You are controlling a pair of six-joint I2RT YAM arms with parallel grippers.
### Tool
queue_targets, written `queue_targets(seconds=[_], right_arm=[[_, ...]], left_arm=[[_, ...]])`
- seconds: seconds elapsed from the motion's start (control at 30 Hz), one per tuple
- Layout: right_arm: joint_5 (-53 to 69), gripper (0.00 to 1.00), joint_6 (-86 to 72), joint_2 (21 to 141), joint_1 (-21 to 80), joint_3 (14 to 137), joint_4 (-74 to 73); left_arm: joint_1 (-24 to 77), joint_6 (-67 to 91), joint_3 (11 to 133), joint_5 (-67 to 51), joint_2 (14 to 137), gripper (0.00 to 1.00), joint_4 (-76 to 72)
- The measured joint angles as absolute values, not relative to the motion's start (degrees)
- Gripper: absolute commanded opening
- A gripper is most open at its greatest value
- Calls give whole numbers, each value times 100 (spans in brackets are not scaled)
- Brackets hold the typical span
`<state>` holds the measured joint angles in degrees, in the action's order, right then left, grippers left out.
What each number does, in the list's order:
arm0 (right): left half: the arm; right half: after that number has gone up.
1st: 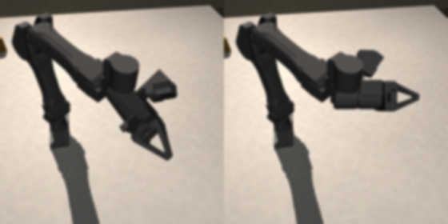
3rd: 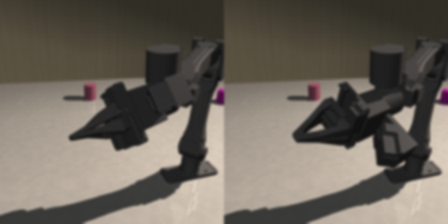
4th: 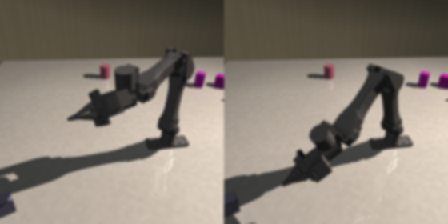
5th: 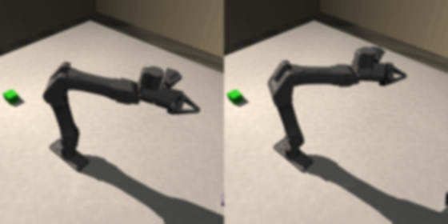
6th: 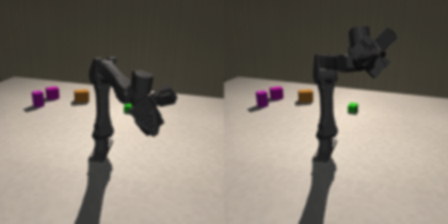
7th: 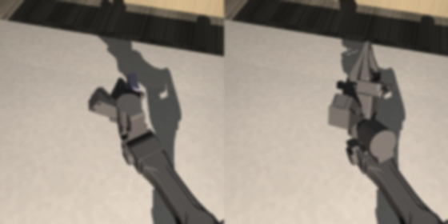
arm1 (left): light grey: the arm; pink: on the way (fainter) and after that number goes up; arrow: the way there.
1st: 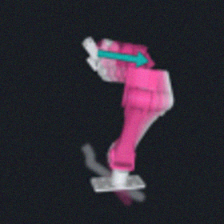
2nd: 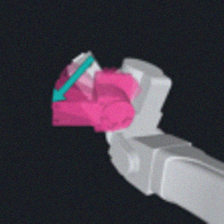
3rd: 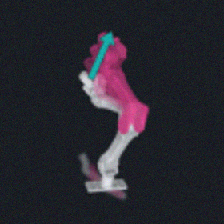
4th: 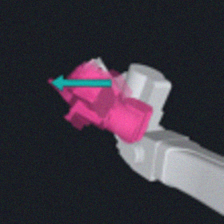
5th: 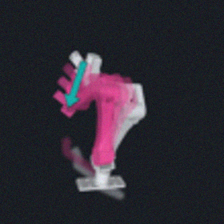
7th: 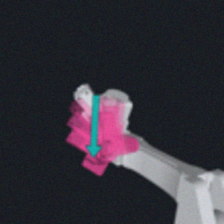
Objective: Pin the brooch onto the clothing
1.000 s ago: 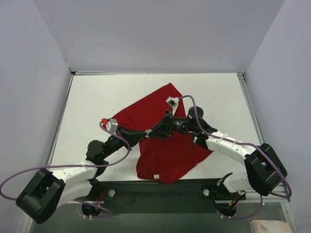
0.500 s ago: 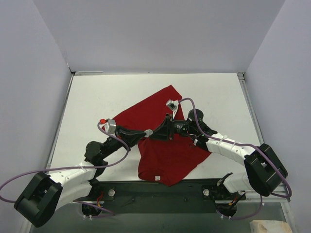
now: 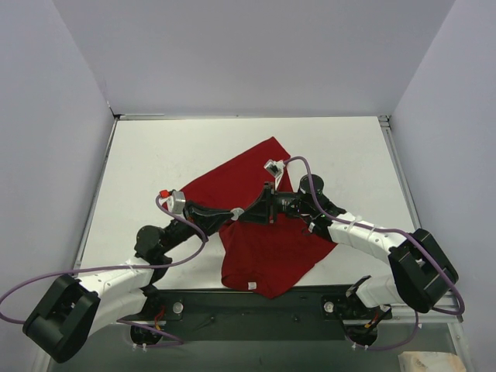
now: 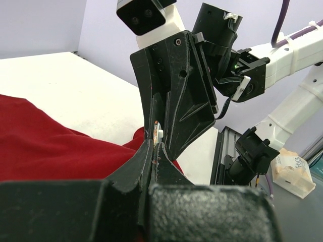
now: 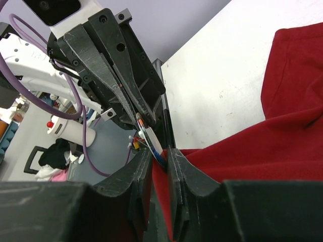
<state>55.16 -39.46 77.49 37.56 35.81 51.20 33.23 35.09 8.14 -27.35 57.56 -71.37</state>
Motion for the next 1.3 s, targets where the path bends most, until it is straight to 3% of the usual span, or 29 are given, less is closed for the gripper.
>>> queue_targets(seconds=[0.5, 0.6, 0.73, 0.83, 1.3], right_arm=[[5406, 10, -3883, 7780, 3756, 3590, 4904], [5378, 12, -3861, 7780, 3756, 3612, 4836], [5330, 25, -3736, 7780, 3774, 3699, 4635], [5299, 28, -3640, 7758, 3800, 3719, 4525], [5236, 22, -3463, 7655, 3835, 3767, 4239]], left_arm=[[3288, 3358, 851, -2790, 5808, 0, -7000], [3288, 3317, 862, -2788, 5798, 0, -6936], [3288, 3232, 864, -2775, 5732, 0, -6855], [3291, 3177, 864, -2788, 5666, 0, -6807], [3295, 3107, 864, -2792, 5605, 0, -6705]])
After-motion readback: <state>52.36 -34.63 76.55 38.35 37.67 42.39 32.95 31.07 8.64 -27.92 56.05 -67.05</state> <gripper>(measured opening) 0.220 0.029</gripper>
